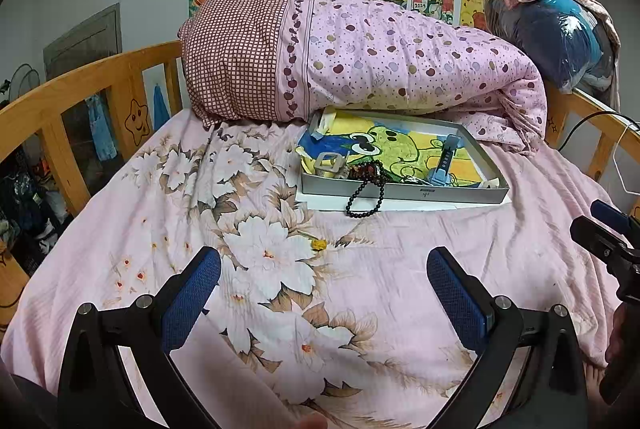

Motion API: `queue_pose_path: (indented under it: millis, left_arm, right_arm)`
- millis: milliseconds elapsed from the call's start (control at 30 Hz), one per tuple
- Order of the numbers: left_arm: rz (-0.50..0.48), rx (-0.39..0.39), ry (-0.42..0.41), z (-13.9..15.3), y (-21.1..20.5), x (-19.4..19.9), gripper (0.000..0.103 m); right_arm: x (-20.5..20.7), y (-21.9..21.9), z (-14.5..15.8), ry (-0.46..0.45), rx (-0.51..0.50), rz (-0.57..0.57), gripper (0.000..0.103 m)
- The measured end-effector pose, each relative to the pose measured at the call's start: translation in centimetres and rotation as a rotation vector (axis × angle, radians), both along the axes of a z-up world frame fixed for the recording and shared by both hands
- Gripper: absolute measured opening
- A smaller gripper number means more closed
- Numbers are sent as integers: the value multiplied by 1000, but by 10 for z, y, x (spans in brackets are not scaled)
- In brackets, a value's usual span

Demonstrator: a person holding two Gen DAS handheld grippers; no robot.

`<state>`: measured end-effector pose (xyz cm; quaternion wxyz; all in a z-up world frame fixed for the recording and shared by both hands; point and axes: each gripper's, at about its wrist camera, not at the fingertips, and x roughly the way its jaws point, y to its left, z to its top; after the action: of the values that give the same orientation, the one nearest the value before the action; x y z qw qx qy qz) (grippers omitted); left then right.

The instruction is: Organize jewelry

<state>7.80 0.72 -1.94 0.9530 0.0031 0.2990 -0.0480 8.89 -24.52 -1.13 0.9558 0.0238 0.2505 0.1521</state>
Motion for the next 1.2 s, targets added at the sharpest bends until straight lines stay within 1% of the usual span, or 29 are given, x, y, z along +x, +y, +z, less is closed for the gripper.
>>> queue_pose_path:
  millis: [233,567,933,1200]
  left_arm:
    - [-1,-1,1,1,0,1,101]
    - [1,-10,14,-7,1,-3,101]
    - [2,-10,17,-5,1,-1,101]
    - [3,-7,41,-7,2,-3,101]
  right_arm:
    - [0,0,0,1,0,0,103]
    - [1,0,1,2,0,1,103]
    - [1,0,1,3,-1,0,103]
    - [1,0,1,4,0,0,103]
